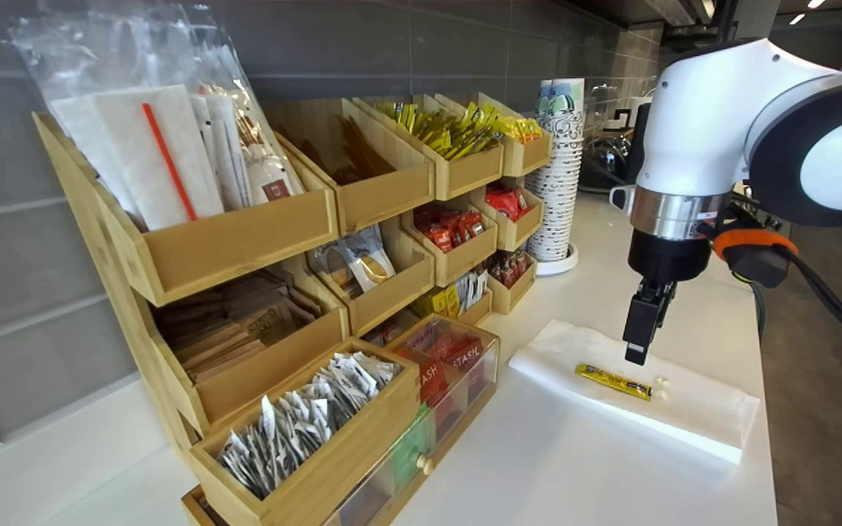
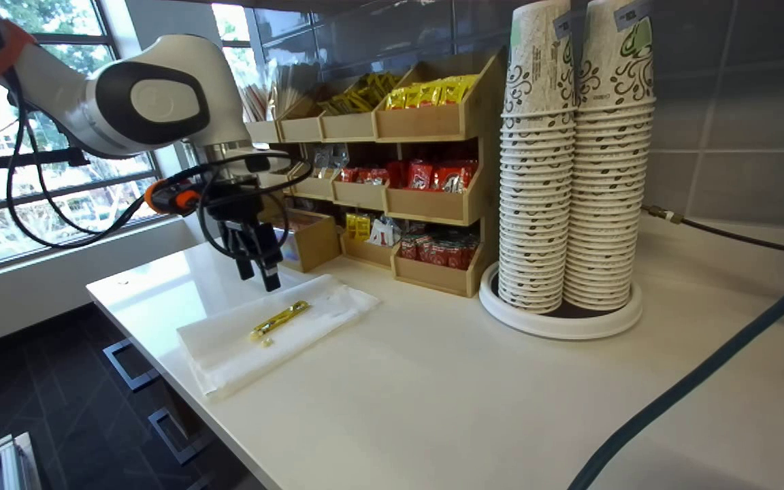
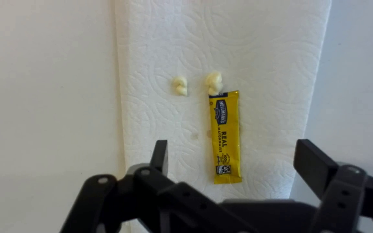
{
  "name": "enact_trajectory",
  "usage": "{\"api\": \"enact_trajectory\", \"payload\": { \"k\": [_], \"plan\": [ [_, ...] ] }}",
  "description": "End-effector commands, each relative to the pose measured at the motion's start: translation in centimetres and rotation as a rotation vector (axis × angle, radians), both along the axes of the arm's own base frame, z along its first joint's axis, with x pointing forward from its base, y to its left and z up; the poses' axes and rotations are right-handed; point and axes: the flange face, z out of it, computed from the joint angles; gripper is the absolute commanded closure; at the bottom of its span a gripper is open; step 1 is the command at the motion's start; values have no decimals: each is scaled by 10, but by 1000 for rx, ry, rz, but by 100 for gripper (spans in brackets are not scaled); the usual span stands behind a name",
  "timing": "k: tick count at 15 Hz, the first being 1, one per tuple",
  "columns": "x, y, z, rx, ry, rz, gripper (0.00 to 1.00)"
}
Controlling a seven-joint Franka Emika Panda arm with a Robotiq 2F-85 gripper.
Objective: Press down twice on the yellow snack.
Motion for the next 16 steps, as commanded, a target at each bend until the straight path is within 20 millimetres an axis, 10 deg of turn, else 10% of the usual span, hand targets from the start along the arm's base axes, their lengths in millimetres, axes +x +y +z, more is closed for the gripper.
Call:
{"api": "enact_trajectory", "payload": {
  "k": [1, 16],
  "plan": [
    [-5, 3, 17, 9, 7, -13, 0],
    [-7, 6, 27, 49, 3, -27, 0]
  ]
}}
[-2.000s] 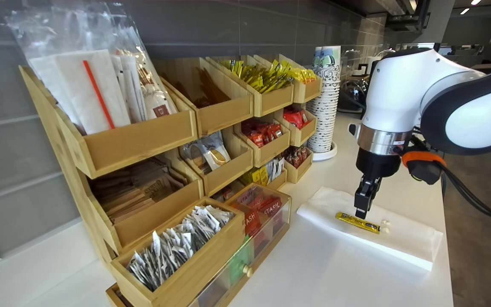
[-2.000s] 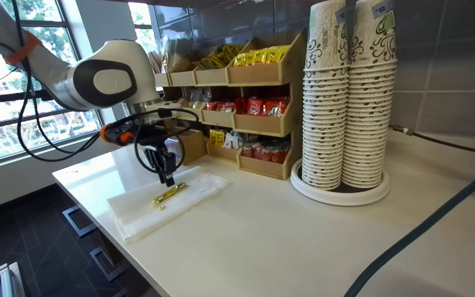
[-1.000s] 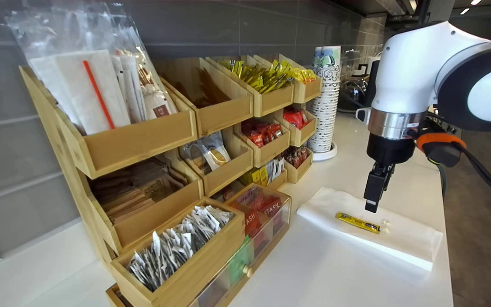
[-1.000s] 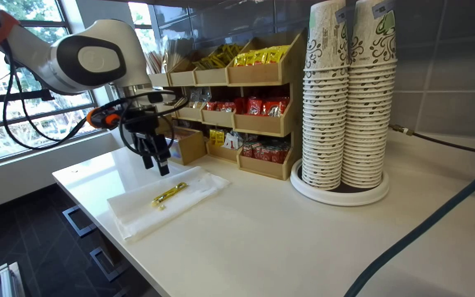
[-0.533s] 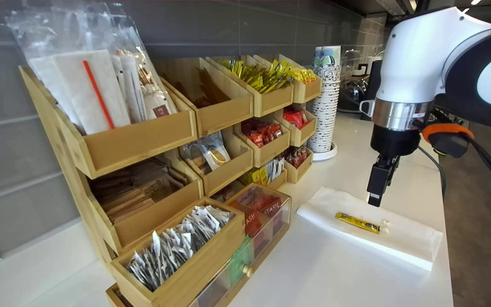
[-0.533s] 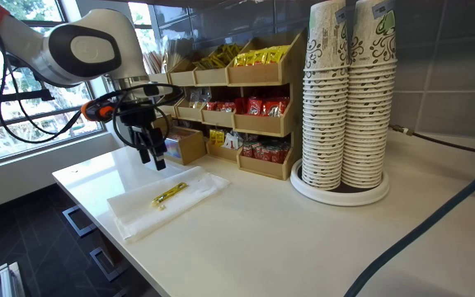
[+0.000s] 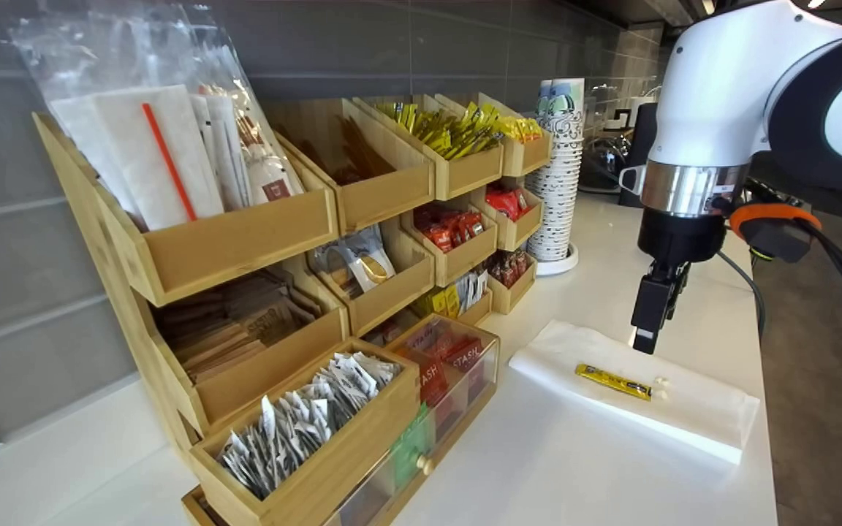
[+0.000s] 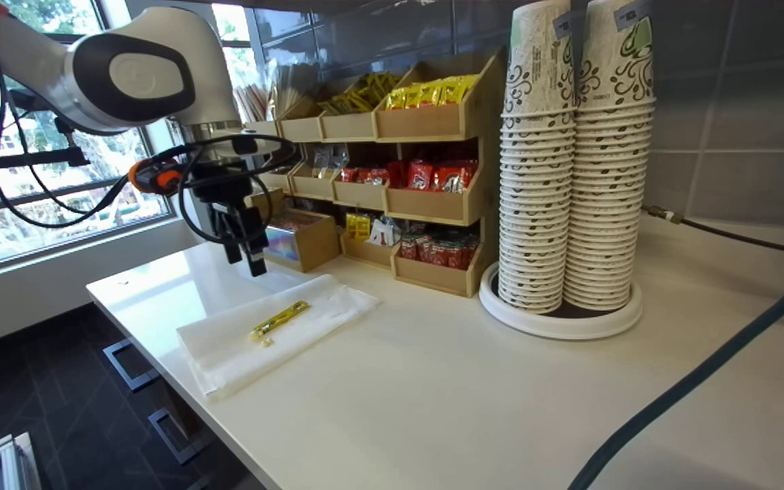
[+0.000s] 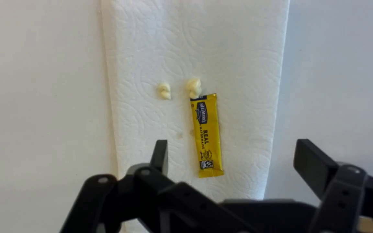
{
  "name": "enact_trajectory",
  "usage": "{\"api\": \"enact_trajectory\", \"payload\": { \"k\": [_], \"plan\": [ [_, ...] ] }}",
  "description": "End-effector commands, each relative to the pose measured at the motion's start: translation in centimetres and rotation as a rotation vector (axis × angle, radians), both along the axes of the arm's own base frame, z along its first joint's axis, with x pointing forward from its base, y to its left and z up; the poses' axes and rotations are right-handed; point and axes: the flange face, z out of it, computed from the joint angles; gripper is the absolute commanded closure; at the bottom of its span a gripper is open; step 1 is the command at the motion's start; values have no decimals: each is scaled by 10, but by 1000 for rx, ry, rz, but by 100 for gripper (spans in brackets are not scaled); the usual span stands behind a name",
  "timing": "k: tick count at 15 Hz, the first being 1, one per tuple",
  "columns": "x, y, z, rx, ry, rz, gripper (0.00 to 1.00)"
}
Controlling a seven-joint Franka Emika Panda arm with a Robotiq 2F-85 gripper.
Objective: Press down twice on the yellow snack.
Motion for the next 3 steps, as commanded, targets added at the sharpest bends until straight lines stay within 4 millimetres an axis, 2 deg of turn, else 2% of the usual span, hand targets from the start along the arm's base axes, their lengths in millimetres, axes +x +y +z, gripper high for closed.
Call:
{"api": "enact_trajectory", "payload": {
  "k": [1, 3],
  "plan": [
    [0, 0, 0, 0, 1, 0, 0],
    [0, 0, 0, 0, 1, 0, 0]
  ]
}}
